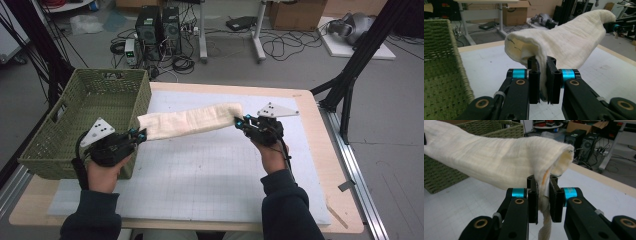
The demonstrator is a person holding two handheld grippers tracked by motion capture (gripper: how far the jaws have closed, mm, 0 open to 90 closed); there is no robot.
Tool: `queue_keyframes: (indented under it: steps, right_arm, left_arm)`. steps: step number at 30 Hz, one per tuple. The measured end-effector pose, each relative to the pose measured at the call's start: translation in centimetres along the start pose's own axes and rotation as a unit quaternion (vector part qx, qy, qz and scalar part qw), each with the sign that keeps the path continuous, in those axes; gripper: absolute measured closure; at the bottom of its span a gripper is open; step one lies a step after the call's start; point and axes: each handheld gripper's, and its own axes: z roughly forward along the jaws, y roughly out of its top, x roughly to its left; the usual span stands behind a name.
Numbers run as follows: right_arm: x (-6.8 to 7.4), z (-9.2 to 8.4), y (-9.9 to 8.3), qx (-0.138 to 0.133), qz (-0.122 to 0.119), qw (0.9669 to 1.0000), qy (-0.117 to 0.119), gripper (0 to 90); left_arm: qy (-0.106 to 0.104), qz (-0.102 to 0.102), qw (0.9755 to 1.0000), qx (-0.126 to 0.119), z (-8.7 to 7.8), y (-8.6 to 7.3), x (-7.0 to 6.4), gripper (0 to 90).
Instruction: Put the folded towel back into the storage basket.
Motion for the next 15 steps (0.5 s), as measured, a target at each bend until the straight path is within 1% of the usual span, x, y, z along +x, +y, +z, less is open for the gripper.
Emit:
queue_keyframes:
  steps: [7, 12, 14, 15]
  right_arm:
    - [0.5, 2.1, 2.5, -0.005, -0.018, 0.9998, 0.005, 81.1]
    - [1.0, 4.3, 4.4, -0.007, -0.027, 0.9995, 0.012, 81.1]
    - [1.3, 5.3, 5.3, -0.004, -0.03, 0.9994, 0.014, 81.1]
    - [1.5, 5.8, 5.7, -0.005, -0.036, 0.9992, 0.015, 81.1]
  left_arm:
    - [0.017, 0.0, 0.9998, -0.014, -1.7, 0.5, 0.9, 82.7]
    - [0.037, -0.002, 0.999, -0.027, -3.0, 0.8, 1.7, 82.7]
    - [0.043, -0.005, 0.9986, -0.029, -3.5, 0.8, 2.2, 82.7]
    - [0.047, -0.005, 0.9984, -0.031, -3.8, 0.8, 2.4, 82.6]
